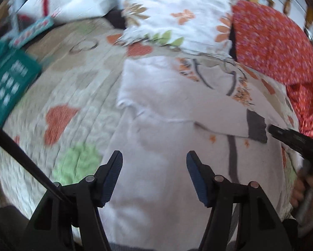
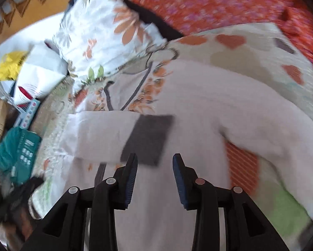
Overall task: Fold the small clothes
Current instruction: 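Fold the held sleeve across the sweater body and release it, then grasp the grey cuff of the other sleeve with the right gripper, then fold the held sleeve across the body onto the first sleeve, release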
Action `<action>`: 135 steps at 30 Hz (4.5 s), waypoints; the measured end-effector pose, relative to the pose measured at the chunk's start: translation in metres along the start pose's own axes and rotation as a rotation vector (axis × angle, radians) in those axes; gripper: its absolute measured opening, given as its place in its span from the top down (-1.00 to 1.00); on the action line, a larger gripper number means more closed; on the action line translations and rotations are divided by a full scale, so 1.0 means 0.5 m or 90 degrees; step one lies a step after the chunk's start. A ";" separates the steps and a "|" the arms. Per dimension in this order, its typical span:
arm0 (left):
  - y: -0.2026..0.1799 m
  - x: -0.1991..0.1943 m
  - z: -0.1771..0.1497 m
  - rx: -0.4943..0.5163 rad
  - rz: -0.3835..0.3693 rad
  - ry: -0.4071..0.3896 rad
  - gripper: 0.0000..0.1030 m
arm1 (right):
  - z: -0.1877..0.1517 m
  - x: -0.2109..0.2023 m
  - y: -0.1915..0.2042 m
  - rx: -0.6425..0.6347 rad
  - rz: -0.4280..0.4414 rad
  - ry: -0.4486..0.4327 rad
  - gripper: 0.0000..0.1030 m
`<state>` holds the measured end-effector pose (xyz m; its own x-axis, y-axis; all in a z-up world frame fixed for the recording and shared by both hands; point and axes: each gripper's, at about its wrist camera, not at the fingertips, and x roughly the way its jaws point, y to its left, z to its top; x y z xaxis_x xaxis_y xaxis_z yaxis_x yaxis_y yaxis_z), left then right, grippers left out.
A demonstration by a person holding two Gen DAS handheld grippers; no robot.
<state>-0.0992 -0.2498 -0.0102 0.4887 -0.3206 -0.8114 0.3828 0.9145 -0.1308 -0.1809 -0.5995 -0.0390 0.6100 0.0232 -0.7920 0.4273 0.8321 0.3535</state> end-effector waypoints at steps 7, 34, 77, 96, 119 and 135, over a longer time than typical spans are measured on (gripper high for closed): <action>0.037 -0.007 -0.034 -0.009 0.036 -0.032 -0.21 | 0.039 0.062 0.041 -0.035 -0.039 0.035 0.83; -0.025 -0.037 -0.116 -0.035 -0.020 0.024 -0.32 | -0.100 -0.364 -0.343 0.077 -0.219 -0.061 0.14; -0.051 -0.061 0.028 0.029 -0.002 -0.042 -0.35 | -0.088 -0.595 -0.462 0.293 -0.161 -0.256 0.91; 0.187 0.032 0.121 -0.165 0.036 -0.046 -0.35 | 0.172 -0.165 0.207 0.046 0.096 -0.110 0.91; 0.267 0.015 0.134 -0.248 0.052 -0.054 -0.35 | 0.087 0.358 0.515 -0.063 0.123 0.145 0.80; 0.180 -0.015 0.097 -0.158 0.082 -0.087 -0.35 | -0.056 -0.107 0.463 -0.339 -0.198 -0.094 -0.06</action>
<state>-0.0306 -0.1769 0.0117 0.6276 -0.2124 -0.7490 0.1160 0.9768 -0.1798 -0.1334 -0.3923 0.0713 0.6128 -0.3096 -0.7271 0.2321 0.9500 -0.2089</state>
